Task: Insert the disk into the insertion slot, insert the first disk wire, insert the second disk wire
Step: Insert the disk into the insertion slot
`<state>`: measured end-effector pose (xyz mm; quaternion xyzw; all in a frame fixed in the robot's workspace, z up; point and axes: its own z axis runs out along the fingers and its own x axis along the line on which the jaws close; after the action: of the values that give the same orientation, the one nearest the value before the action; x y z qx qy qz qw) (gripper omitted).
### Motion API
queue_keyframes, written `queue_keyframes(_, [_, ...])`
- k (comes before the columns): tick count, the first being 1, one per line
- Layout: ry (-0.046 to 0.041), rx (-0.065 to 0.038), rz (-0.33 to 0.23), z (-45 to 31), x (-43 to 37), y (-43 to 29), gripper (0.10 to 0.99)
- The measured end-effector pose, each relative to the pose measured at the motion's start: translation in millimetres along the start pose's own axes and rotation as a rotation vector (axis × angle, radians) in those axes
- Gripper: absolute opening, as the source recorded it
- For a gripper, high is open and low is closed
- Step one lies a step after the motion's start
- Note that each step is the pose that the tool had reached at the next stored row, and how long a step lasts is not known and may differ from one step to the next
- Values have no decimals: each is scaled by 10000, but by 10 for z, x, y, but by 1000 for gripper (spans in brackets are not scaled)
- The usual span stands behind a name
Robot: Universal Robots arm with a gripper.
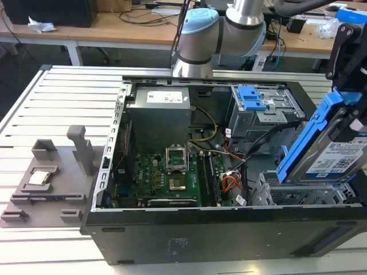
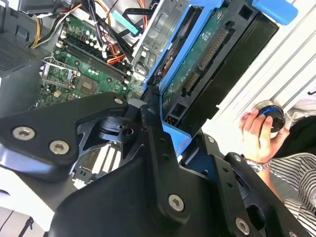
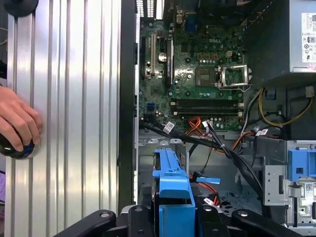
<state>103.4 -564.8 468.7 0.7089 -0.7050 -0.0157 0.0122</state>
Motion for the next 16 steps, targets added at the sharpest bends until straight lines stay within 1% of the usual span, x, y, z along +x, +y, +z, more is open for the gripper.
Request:
queue_keyframes(2, [-4, 0, -1, 20, -11, -1, 365])
queue_keyframes(8, [-6, 0, -19, 152, -61, -6, 365])
queue_keyframes(16, [-7, 0, -26, 231, -93, -9, 365])
